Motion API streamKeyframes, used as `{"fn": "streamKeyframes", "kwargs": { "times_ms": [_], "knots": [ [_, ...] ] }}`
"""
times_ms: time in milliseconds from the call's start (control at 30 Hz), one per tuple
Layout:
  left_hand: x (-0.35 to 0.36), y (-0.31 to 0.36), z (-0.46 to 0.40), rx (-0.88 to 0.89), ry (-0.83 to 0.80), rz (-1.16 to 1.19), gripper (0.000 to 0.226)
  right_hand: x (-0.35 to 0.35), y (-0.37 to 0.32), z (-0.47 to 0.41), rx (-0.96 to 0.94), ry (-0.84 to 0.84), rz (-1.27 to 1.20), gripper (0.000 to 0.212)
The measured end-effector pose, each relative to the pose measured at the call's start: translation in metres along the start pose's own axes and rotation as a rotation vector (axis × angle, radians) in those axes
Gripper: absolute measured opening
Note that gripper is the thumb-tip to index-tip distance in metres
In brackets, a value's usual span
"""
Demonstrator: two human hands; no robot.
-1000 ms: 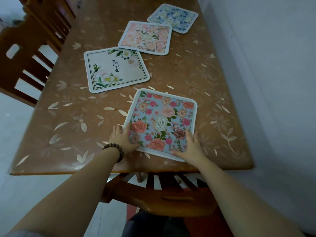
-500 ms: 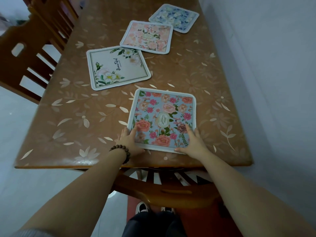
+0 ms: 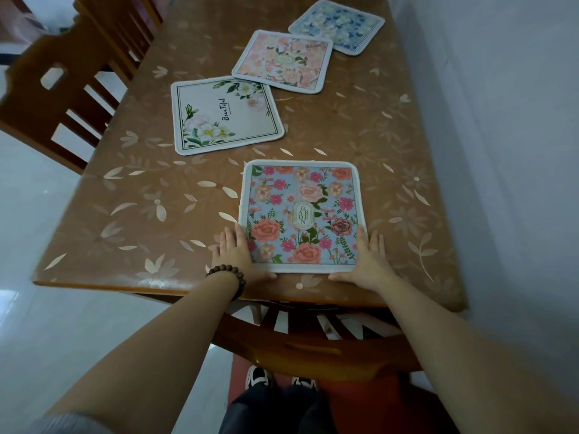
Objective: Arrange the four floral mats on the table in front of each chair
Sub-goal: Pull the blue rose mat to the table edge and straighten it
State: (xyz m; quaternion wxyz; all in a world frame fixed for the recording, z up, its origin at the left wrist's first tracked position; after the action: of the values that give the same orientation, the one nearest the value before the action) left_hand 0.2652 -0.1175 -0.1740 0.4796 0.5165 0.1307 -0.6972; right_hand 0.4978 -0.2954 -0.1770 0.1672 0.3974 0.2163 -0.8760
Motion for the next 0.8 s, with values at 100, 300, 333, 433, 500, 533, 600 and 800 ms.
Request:
{"fn": "streamKeyframes", "kwargs": {
  "times_ms": [100, 300, 333, 433, 500, 533, 600, 800],
  "knots": [
    [0.006, 0.0, -0.001, 0.009, -0.021, -0.052, 0.153, 0.004, -0.003, 0.002, -0.025, 0.001, 0.021, 0.144],
    [0.009, 0.002, -0.001, 0.065, -0.031, -0.118, 0.149, 0.007, -0.007, 0.009, -0.038, 0.006, 0.011, 0.143],
    [0.009, 0.003, 0.0, 0.067, -0.034, -0.121, 0.149, 0.009, -0.008, 0.011, -0.041, 0.007, 0.015, 0.143],
    [0.01, 0.006, 0.006, 0.09, -0.044, -0.137, 0.147, 0.015, -0.007, 0.016, -0.028, -0.001, 0.03, 0.143],
    [0.013, 0.016, 0.011, 0.136, -0.042, -0.13, 0.145, 0.019, -0.005, 0.021, -0.012, -0.002, 0.045, 0.144],
    [0.014, 0.021, 0.013, 0.149, -0.031, -0.111, 0.144, 0.021, -0.003, 0.023, -0.005, 0.003, 0.049, 0.144],
    [0.011, 0.024, 0.016, 0.119, 0.001, -0.069, 0.144, 0.022, -0.001, 0.026, 0.001, 0.01, 0.052, 0.143],
    [0.002, 0.001, 0.017, -0.054, -0.018, -0.1, 0.152, 0.015, 0.007, 0.023, 0.047, 0.062, 0.057, 0.147]
  ]
}}
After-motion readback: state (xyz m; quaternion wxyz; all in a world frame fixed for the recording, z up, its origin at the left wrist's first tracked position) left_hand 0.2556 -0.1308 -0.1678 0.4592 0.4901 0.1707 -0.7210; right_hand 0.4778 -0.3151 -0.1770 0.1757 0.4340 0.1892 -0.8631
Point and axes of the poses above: each hand's wrist, its own z-axis away from the middle knuckle, its own x-axis out of the palm, y = z × x, the point moved 7 cm from there along -z, towards the middle knuckle, and after that the axes turned 9 degrees about x, right-handed, at the moved point
